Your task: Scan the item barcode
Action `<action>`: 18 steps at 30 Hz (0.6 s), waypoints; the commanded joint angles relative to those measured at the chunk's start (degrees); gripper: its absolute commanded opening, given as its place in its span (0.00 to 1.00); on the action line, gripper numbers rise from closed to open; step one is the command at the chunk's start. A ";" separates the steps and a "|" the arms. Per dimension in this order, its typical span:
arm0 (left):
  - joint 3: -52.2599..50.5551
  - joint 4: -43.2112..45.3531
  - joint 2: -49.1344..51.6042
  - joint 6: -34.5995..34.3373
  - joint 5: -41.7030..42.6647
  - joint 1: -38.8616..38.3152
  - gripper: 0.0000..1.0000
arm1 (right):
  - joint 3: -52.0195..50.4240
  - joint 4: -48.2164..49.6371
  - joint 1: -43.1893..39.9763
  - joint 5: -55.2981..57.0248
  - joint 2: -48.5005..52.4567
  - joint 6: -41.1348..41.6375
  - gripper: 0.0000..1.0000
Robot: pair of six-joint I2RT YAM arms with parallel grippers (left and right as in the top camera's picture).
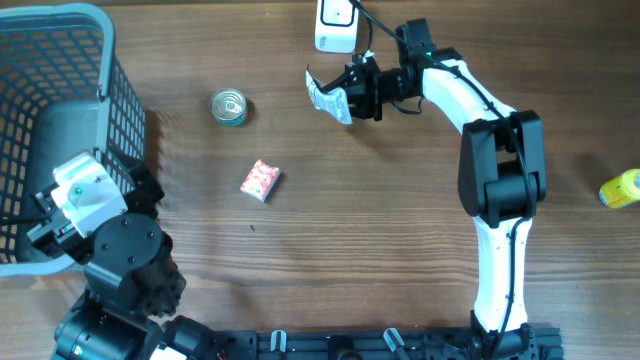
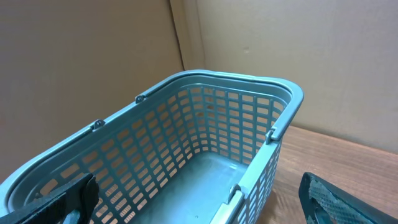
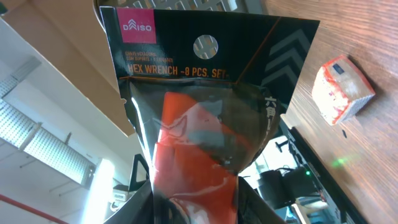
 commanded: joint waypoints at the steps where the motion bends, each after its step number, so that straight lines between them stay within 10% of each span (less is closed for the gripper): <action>1: 0.66 0.07 0.02 -0.13 -0.94 0.22 1.00 | -0.15 5.14 -0.39 -2.60 0.59 5.11 0.05; 18: 0.66 0.07 0.02 -0.11 -0.96 0.22 1.00 | -6.84 9.70 -0.15 13.18 0.59 -3.43 0.06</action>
